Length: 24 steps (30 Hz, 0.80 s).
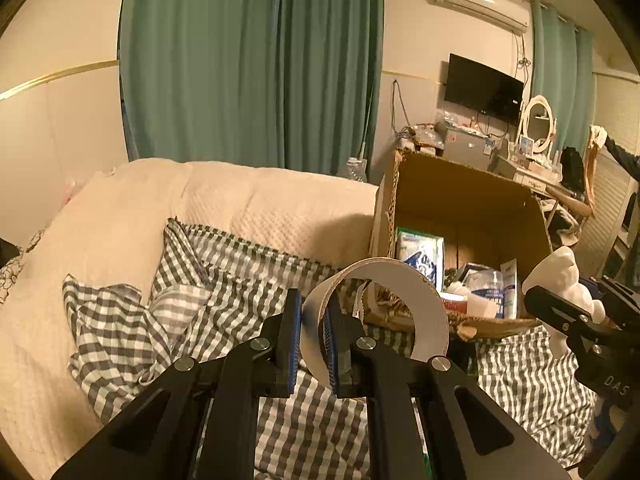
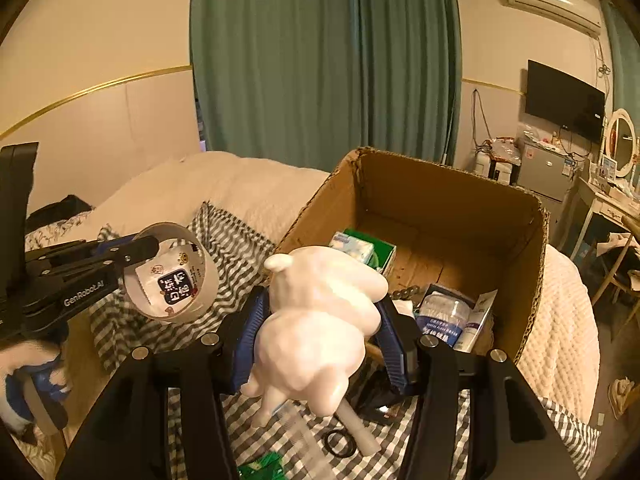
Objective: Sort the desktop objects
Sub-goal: 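Lift and carry the round container and white toy over the cardboard box, then open the left gripper to drop the container while the right releases the toy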
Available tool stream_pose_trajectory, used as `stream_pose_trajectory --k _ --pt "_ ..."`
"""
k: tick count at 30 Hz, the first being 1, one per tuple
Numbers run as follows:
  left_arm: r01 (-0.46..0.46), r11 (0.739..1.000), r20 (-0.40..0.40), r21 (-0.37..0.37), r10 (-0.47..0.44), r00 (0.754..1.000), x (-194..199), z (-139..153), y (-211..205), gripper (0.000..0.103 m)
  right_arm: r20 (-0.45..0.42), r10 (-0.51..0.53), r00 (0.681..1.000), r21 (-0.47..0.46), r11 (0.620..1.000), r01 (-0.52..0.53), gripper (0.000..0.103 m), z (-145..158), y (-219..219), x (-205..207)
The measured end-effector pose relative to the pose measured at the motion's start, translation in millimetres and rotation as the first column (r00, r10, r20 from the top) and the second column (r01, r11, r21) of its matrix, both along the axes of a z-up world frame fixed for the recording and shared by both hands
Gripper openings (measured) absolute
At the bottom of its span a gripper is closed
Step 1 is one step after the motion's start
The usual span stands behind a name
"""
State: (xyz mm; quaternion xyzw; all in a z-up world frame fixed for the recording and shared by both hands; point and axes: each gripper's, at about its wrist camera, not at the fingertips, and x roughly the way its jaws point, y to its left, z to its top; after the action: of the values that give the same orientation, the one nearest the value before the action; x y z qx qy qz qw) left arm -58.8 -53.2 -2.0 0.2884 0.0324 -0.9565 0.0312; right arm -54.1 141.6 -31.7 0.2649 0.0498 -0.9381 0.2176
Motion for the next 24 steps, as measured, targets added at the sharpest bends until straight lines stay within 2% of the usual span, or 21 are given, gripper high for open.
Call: stream_pose_trajectory --k 6,17,24 --pt "0.025 1.000 -0.020 0.003 -0.025 0.999 -7 10 9 0.011 -0.010 -0.021 1.000 -0.016 1.000 0.021 0.052 5 5 -12" --pt "0.072 0.997 -0.037 -0.020 -0.073 0.997 -36 20 38 0.011 -0.004 -0.026 1.000 0.021 0.999 0.026 0.052 -6 7 -39" --pt "0.094 0.994 -0.017 -0.052 -0.095 0.995 -62 11 58 0.011 0.006 -0.032 0.999 0.018 0.999 0.032 0.052 -15 17 -61"
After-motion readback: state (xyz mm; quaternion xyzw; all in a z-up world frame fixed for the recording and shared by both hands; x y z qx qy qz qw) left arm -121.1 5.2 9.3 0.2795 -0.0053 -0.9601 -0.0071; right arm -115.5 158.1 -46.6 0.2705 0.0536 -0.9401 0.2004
